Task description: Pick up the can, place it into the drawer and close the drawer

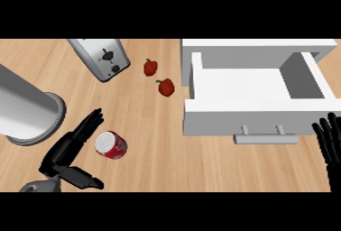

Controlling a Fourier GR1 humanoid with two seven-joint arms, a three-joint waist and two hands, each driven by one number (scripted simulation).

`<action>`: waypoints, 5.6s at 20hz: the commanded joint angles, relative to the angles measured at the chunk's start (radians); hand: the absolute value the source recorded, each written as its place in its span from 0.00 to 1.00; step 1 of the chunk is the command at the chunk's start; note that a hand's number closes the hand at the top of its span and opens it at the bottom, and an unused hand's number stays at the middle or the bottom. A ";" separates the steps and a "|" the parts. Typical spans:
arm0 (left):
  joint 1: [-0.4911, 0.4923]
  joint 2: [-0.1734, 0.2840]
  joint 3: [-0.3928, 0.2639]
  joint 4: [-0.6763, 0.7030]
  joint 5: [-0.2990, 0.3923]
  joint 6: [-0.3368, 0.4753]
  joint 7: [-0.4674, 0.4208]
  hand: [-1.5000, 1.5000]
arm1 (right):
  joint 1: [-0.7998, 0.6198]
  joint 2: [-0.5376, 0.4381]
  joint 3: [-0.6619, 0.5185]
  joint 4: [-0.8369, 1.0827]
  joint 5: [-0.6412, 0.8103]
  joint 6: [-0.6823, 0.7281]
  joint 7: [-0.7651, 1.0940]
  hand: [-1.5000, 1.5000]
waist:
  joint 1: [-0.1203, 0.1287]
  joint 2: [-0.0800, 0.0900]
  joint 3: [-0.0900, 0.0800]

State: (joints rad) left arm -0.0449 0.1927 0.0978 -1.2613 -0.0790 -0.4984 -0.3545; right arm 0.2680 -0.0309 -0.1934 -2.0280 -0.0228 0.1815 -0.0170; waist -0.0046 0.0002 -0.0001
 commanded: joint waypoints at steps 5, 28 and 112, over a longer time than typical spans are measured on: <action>-0.075 0.016 0.022 0.185 -0.050 0.019 -0.096 0.00 | -0.088 -0.024 -0.033 0.042 -0.004 -0.001 0.029 0.00 | 0.002 0.000 0.000; -0.224 -0.002 0.021 0.514 -0.113 0.078 -0.254 0.00 | -0.060 -0.050 -0.103 -0.037 -0.088 0.042 0.088 0.00 | 0.001 -0.001 0.000; -1.177 -0.193 -0.319 0.314 0.188 1.019 0.628 1.00 | -0.036 -0.018 -0.119 -0.147 -0.122 0.038 0.155 0.00 | -0.023 0.004 0.001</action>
State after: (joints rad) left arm -1.1328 0.0000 -0.2076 -1.0612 0.0679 0.4880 0.2972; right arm 0.2682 -0.0328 -0.3030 -2.1855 -0.1360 0.2223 0.1173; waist -0.0260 0.0027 0.0008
